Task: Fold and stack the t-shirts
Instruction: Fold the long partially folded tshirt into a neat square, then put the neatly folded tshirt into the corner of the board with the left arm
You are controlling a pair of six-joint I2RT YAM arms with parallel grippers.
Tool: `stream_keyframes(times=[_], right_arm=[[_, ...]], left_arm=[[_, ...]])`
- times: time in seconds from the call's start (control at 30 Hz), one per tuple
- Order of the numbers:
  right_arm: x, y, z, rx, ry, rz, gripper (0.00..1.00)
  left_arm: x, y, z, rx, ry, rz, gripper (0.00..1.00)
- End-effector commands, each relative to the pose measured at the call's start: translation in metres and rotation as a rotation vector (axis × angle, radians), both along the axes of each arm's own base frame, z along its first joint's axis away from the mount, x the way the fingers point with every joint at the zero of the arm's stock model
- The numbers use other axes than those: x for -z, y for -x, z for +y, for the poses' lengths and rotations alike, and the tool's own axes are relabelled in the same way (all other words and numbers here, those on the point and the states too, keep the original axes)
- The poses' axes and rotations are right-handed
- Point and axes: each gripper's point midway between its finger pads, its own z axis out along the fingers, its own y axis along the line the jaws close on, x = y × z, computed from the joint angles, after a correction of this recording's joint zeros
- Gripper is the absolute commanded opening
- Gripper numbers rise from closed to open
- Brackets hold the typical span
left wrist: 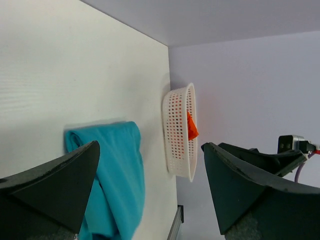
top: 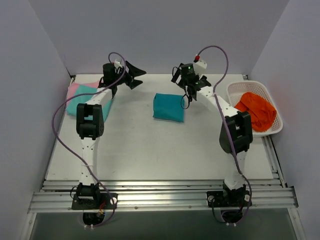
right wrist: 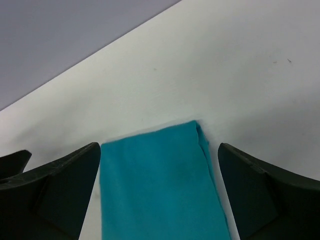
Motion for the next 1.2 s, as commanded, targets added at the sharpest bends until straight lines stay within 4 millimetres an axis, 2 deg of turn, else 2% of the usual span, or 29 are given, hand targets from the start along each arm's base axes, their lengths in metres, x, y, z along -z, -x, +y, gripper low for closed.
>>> stream_keyframes(times=[0.0, 0.03, 0.07, 0.1, 0.13, 0.17, 0.2, 0.23, 0.27, 0.3, 0.33, 0.37, 0.4, 0.43, 0.47, 0.5, 0.53, 0.57, 0.63, 0.73, 0.8, 0.83, 1.0, 1.17], right_arm=[[-0.093, 0.034, 0.009, -0.048, -0.053, -0.204, 1.00], [-0.094, 0.041, 0.005, -0.037, -0.040, -0.202, 1.00], [-0.092, 0.054, 0.002, -0.039, -0.030, -0.195, 1.00], [-0.091, 0.062, 0.003, -0.039, -0.020, -0.190, 1.00], [-0.089, 0.069, 0.000, -0.030, -0.011, -0.184, 1.00], [-0.083, 0.082, -0.008, -0.015, 0.004, -0.171, 1.00], [-0.080, 0.089, -0.010, -0.010, 0.004, -0.166, 1.00], [-0.077, 0.095, -0.013, 0.002, -0.005, -0.164, 1.00], [-0.087, 0.105, -0.019, 0.011, -0.016, -0.188, 1.00], [-0.070, 0.117, -0.024, 0.012, -0.003, -0.158, 1.00], [-0.066, 0.124, -0.029, 0.020, -0.005, -0.151, 1.00], [-0.077, 0.134, -0.034, 0.029, -0.024, -0.176, 1.00], [-0.063, 0.143, -0.039, 0.033, -0.016, -0.163, 1.00], [-0.078, 0.151, -0.043, 0.037, -0.043, -0.207, 1.00], [-0.077, 0.157, -0.046, 0.040, -0.049, -0.212, 1.00], [-0.066, 0.165, -0.051, 0.041, -0.043, -0.196, 1.00], [-0.067, 0.170, -0.053, 0.044, -0.048, -0.204, 1.00], [-0.076, 0.176, -0.058, 0.051, -0.063, -0.227, 1.00], [-0.076, 0.184, -0.063, 0.058, -0.061, -0.230, 1.00], [-0.091, 0.193, -0.070, 0.067, -0.069, -0.258, 1.00], [-0.096, 0.195, -0.073, 0.077, -0.069, -0.269, 1.00], [-0.101, 0.196, -0.075, 0.081, -0.073, -0.280, 1.00], [-0.105, 0.199, -0.079, 0.088, -0.069, -0.293, 1.00], [-0.096, 0.197, -0.080, 0.091, -0.048, -0.273, 1.00]], left_arm=[[-0.141, 0.038, 0.008, 0.026, 0.012, -0.323, 0.94], [-0.140, 0.044, 0.011, 0.017, 0.003, -0.321, 0.94], [-0.159, 0.058, 0.015, 0.006, -0.008, -0.347, 0.94], [-0.126, 0.065, 0.018, -0.021, -0.038, -0.271, 0.94], [-0.119, 0.072, 0.021, -0.039, -0.073, -0.270, 0.94], [-0.132, 0.086, 0.026, -0.063, -0.087, -0.284, 0.94], [-0.120, 0.090, 0.031, -0.103, -0.107, -0.261, 0.94], [-0.082, 0.105, 0.033, -0.115, -0.119, -0.165, 0.94], [-0.089, 0.114, 0.035, -0.131, -0.109, -0.192, 0.94], [-0.078, 0.121, 0.036, -0.140, -0.102, -0.166, 0.94], [-0.048, 0.137, 0.033, -0.139, -0.096, -0.091, 0.94], [-0.048, 0.143, 0.029, -0.135, -0.086, -0.118, 0.94], [-0.037, 0.148, 0.025, -0.126, -0.096, -0.102, 0.94], [-0.020, 0.156, 0.013, -0.103, -0.120, -0.076, 0.94], [-0.005, 0.160, 0.008, -0.089, -0.153, -0.031, 0.94], [0.006, 0.161, 0.003, -0.073, -0.189, -0.026, 0.94], [0.015, 0.162, -0.002, -0.063, -0.208, -0.010, 0.94], [0.033, 0.162, -0.011, -0.053, -0.227, 0.025, 0.94], [0.046, 0.161, -0.018, -0.043, -0.221, 0.046, 0.95], [0.076, 0.158, -0.031, -0.027, -0.196, 0.095, 0.95], [0.078, 0.154, -0.037, -0.034, -0.170, 0.091, 0.96], [0.087, 0.154, -0.039, -0.031, -0.167, 0.102, 0.96], [0.095, 0.143, -0.046, -0.042, -0.156, 0.103, 0.96], [0.107, 0.140, -0.049, -0.057, -0.111, 0.111, 0.96]])
